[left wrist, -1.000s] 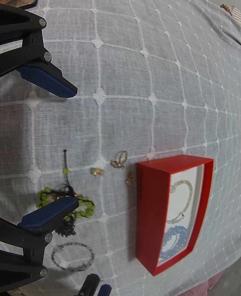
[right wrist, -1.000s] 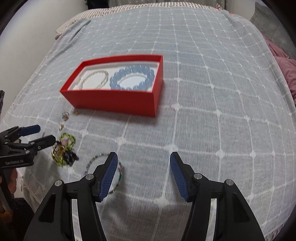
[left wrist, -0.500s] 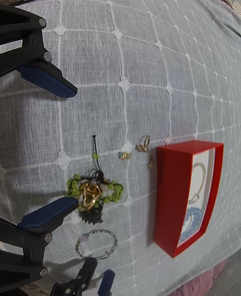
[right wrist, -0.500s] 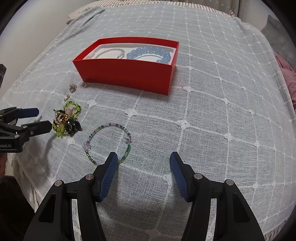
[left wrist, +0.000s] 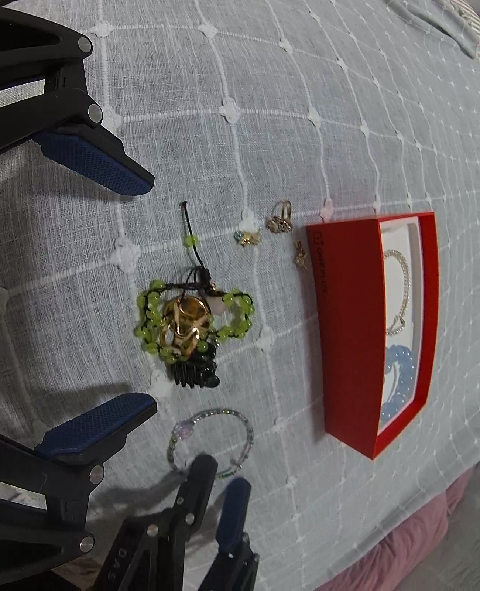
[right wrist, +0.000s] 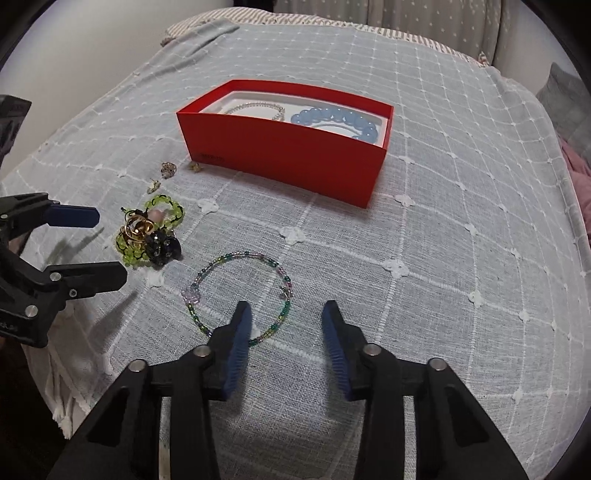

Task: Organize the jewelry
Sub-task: 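Grasp the green bead bracelet with the left gripper while the right gripper grasps the thin multicolour bracelet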

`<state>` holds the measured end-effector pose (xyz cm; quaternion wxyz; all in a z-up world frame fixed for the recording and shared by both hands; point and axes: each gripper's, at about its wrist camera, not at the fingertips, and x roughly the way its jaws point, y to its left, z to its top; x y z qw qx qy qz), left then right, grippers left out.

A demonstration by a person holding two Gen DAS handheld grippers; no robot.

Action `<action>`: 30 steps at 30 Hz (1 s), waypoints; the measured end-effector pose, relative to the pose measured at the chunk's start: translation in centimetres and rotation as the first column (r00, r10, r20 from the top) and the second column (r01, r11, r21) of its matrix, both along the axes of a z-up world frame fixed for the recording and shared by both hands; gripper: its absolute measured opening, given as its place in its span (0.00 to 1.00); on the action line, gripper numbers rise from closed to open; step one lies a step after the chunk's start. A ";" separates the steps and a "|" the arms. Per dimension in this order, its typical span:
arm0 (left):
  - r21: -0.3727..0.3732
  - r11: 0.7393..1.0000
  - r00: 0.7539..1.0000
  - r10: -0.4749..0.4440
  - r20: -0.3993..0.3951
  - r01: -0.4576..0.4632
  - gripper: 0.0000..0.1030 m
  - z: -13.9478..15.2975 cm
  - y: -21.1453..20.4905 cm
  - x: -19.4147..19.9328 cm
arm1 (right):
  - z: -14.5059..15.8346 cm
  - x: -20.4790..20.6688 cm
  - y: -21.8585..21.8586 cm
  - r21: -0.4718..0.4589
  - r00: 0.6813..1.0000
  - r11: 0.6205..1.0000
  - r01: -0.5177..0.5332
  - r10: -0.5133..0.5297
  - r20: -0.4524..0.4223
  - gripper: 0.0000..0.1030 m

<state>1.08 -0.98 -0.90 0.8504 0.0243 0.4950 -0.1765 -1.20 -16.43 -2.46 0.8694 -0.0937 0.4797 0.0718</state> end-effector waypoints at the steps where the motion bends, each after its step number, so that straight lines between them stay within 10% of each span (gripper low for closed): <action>1: -0.004 1.000 1.000 -0.002 0.004 0.002 0.87 0.1 0.0 0.1 | -0.1 0.2 0.0 0.002 1.000 1.000 0.002 -0.002 -0.002 0.32; 6: -0.042 0.999 0.999 -0.003 0.038 0.005 0.75 0.7 0.0 0.7 | 0.0 0.5 0.3 0.012 1.000 1.000 0.001 -0.001 -0.020 0.03; 10: -0.083 0.997 0.999 0.000 0.041 0.004 0.52 1.1 0.0 1.7 | 0.2 0.5 0.6 0.005 1.000 1.000 -0.013 0.013 -0.023 0.02; 30: -0.168 0.983 0.996 0.069 -0.064 -0.079 0.05 -0.5 0.2 5.5 | 0.5 0.2 0.2 0.031 1.000 1.000 -0.005 0.006 -0.028 0.02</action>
